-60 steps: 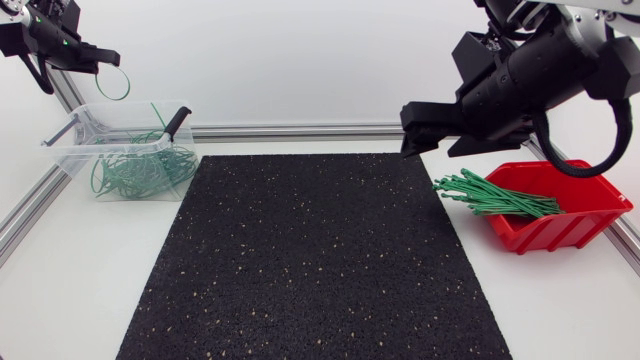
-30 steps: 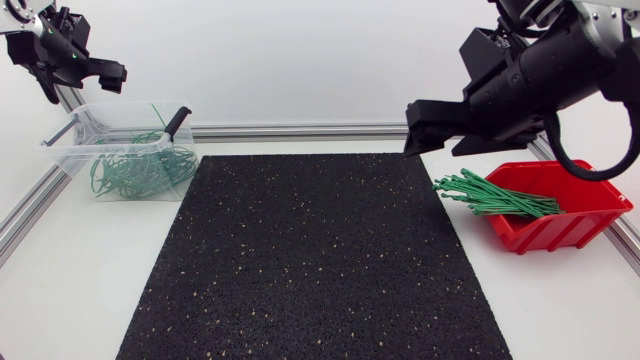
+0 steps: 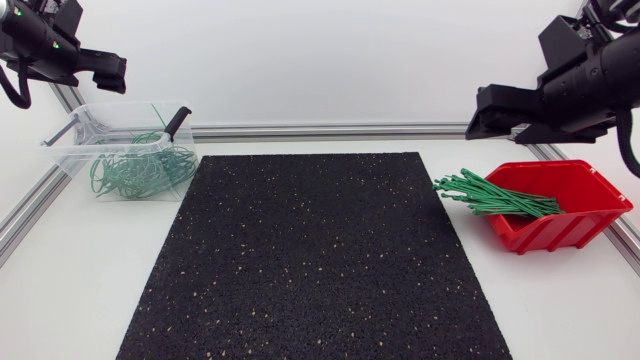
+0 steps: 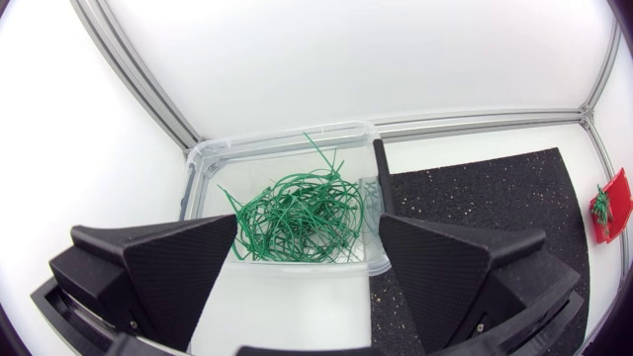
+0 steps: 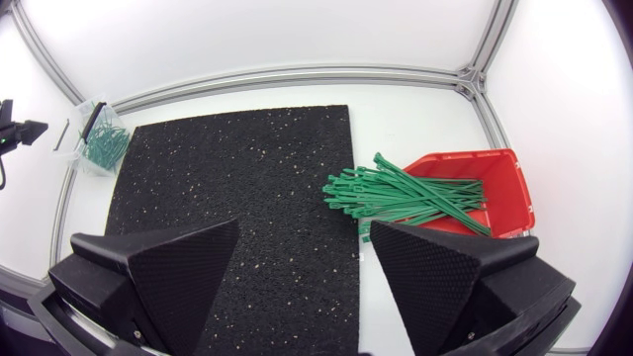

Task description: Take a green cable tie from the red box, thread the tail through the head to close it, then place it in the transparent bin on the left.

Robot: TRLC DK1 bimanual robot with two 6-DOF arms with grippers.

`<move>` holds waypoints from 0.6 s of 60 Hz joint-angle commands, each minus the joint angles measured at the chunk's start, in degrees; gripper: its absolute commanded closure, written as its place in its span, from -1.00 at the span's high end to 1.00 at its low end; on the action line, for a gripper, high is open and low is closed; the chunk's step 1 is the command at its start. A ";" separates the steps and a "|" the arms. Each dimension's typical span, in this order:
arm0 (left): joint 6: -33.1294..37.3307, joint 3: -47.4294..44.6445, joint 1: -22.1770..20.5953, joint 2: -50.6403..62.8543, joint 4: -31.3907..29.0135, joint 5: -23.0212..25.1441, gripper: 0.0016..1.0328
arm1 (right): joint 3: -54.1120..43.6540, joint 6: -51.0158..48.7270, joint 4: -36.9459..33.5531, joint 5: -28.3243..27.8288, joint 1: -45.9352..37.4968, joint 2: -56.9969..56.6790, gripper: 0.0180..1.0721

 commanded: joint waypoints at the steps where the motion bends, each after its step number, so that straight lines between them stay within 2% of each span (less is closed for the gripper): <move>1: -0.74 -5.77 -0.44 -5.12 2.36 -0.57 0.94 | -3.26 -2.96 0.97 -0.05 -2.57 -2.72 0.85; 24: -0.83 -25.63 -1.32 -22.96 8.69 -0.66 0.94 | -15.65 -10.69 6.94 -0.31 -13.99 -15.99 0.85; 36: -0.83 -37.15 -4.05 -33.33 12.56 -0.66 0.94 | -22.86 -12.54 10.72 -0.22 -17.33 -22.50 0.85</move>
